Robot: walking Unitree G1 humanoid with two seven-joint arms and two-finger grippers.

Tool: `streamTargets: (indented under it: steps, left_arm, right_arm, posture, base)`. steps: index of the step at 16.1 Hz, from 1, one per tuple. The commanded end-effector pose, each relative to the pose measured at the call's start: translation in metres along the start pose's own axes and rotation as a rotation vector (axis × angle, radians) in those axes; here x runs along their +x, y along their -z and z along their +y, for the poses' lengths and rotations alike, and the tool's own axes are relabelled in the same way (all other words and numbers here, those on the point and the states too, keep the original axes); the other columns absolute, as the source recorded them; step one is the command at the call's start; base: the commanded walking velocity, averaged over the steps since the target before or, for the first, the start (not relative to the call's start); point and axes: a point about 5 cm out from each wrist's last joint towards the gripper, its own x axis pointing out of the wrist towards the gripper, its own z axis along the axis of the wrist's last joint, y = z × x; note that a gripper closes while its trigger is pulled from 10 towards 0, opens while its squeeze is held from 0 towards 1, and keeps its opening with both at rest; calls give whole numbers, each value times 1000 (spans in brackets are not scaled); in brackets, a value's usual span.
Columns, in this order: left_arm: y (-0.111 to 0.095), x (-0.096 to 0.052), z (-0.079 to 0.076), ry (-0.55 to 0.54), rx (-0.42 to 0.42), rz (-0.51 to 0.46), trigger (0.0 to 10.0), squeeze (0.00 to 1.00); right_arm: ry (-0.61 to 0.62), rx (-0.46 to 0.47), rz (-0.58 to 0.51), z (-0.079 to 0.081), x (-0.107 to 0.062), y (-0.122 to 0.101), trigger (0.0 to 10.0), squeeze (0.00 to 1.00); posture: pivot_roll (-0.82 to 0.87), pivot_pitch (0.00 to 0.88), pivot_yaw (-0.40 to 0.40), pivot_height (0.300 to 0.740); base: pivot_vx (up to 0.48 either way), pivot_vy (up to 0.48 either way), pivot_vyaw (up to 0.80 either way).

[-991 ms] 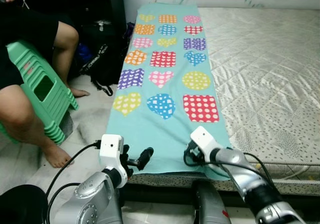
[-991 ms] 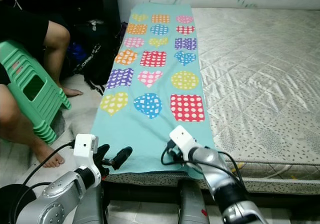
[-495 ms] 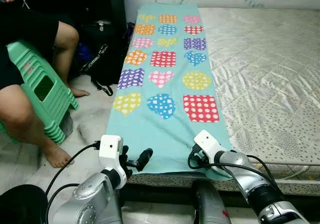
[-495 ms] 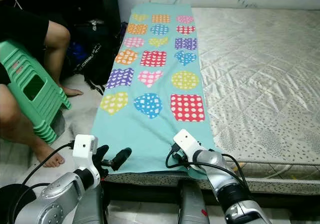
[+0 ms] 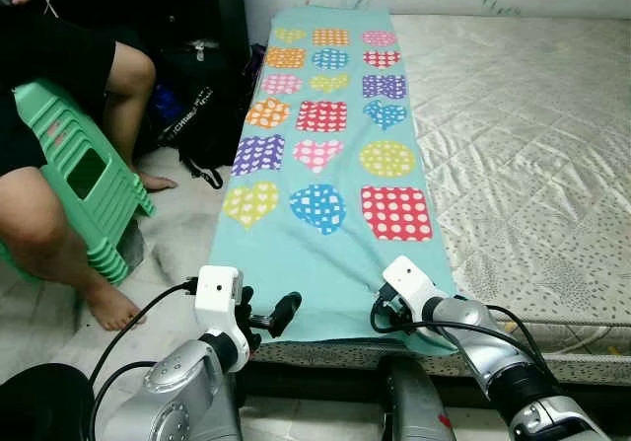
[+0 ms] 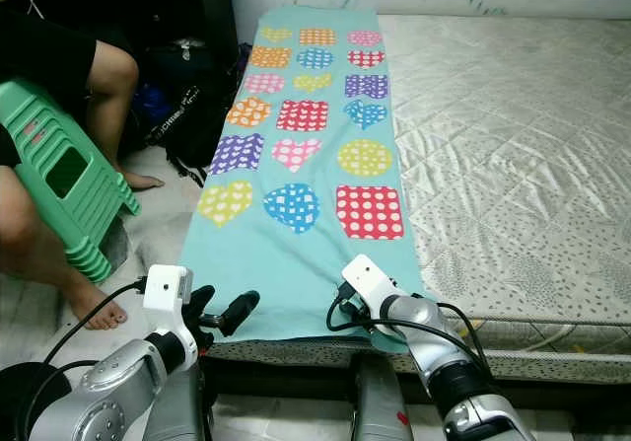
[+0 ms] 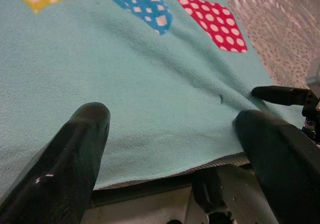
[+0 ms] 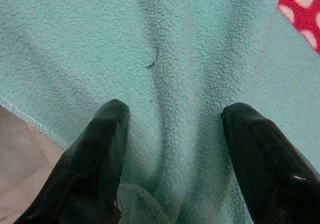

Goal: Clean up the room

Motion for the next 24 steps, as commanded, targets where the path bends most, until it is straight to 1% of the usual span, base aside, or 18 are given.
streamTargets:
  steps: [1, 2, 3, 4, 5, 7, 8, 9, 11, 13, 24]
  left_arm:
    - [-2, -2, -1, 9, 11, -4, 10000, 0]
    - [-2, -2, -1, 9, 11, -4, 10000, 0]
    - [-3, -2, 1, -5, 11, -10, 10000, 0]
    - [-4, -2, 4, -32, 13, -25, 10000, 0]
    - [-6, -2, 8, -67, 16, -44, 10000, 0]
    - [-9, -2, 12, -99, 15, -65, 10000, 0]
    - [-10, -1, 12, -103, 14, -69, 10000, 0]
    - [-10, -1, 12, -104, 13, -72, 10000, 0]
    - [-11, 0, 12, -105, 13, -75, 10000, 0]
    - [-11, 1, 12, -108, 12, -78, 10000, 0]
    - [-11, 1, 12, -108, 12, -78, 10000, 0]
  right_arm:
    - [2, -13, -12, -2, 0, -5, 10000, 0]
    - [2, -13, -12, -2, 0, -5, 10000, 0]
    - [-27, 46, 34, -13, -13, 21, 10000, 0]
    - [-40, 103, 38, -18, -25, 34, 10000, 0]
    - [-47, 161, 8, -22, -36, 42, 10000, 0]
    - [35, 271, -164, -19, -34, 18, 10000, 0]
    - [74, 347, -216, -16, -33, 10, 10000, 0]
    - [110, 409, -263, -12, -32, 3, 10000, 0]
    - [118, 457, -312, -9, -34, -4, 10000, 0]
    - [171, 571, -390, -18, -36, -17, 10000, 0]
    - [171, 571, -390, -18, -36, -17, 10000, 0]
  posture:
    - [-23, 27, -1, 569]
    - [-23, 27, -1, 569]
    - [-38, 33, 5, 569]
    - [-40, 34, 5, 569]
    - [-41, 34, 5, 569]
    - [-43, 34, 5, 569]
    - [-46, 31, 5, 569]
    - [-45, 31, 6, 569]
    - [-45, 29, 8, 569]
    - [-46, 23, 7, 569]
    - [-46, 23, 7, 569]
  base:
    - [0, 0, 0]
    - [0, 0, 0]
    - [0, 0, 0]
    - [0, 0, 0]
    - [0, 0, 0]
    - [0, 0, 0]
    - [0, 0, 0]
    - [0, 0, 0]
    - [0, 0, 0]
    - [0, 0, 0]
    - [0, 0, 0]
